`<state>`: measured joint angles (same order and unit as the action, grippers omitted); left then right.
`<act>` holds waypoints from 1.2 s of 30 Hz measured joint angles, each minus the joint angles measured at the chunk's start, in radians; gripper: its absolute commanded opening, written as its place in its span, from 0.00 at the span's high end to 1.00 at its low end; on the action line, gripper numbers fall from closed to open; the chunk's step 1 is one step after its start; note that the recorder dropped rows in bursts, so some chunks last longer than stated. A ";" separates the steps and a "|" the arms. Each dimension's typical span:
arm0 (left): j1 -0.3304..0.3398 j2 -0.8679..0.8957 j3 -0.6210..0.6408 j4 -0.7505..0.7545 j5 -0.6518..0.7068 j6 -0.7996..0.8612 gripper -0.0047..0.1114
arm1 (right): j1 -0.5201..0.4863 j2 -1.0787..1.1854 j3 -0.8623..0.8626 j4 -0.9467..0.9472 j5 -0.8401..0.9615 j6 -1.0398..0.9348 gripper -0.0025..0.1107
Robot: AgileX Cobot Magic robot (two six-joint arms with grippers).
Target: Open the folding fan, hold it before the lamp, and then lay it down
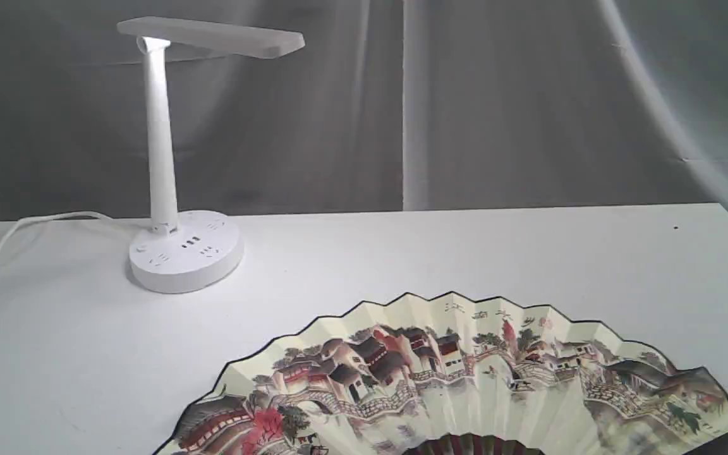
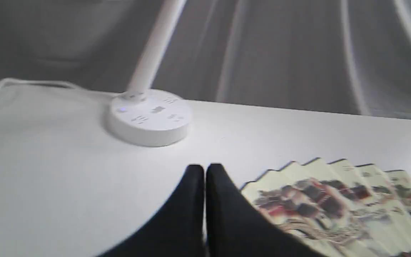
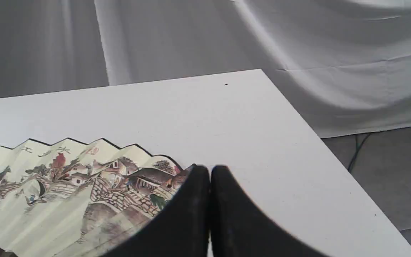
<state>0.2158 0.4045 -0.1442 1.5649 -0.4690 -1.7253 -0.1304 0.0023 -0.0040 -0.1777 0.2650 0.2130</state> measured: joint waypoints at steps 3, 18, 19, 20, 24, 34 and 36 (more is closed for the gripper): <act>-0.112 -0.071 0.000 -0.025 -0.007 -0.063 0.96 | 0.000 0.000 0.000 0.000 0.000 0.000 0.98; -0.239 -0.233 0.000 -0.522 -0.082 -0.392 0.96 | 0.000 0.000 0.000 0.000 0.000 0.000 0.98; -0.239 -0.242 0.000 -0.577 -0.088 -0.392 0.96 | 0.000 0.000 0.000 0.000 0.000 0.000 0.98; -0.239 -0.252 0.000 -0.636 -0.089 -0.392 0.96 | 0.000 0.000 0.000 0.000 0.000 0.000 0.98; -0.239 -0.331 0.039 -0.891 -0.100 -0.392 0.96 | 0.000 0.000 0.000 0.000 0.000 0.000 0.98; -0.239 -0.400 0.138 -1.386 0.151 -0.157 0.96 | 0.000 0.000 0.000 0.000 0.002 0.000 0.98; -0.239 -0.400 0.139 -1.465 0.209 0.020 0.96 | 0.000 0.000 0.000 0.000 0.002 0.000 0.98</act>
<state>-0.0228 0.0045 -0.0049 0.0997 -0.2604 -1.7049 -0.1304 0.0023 -0.0040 -0.1777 0.2668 0.2130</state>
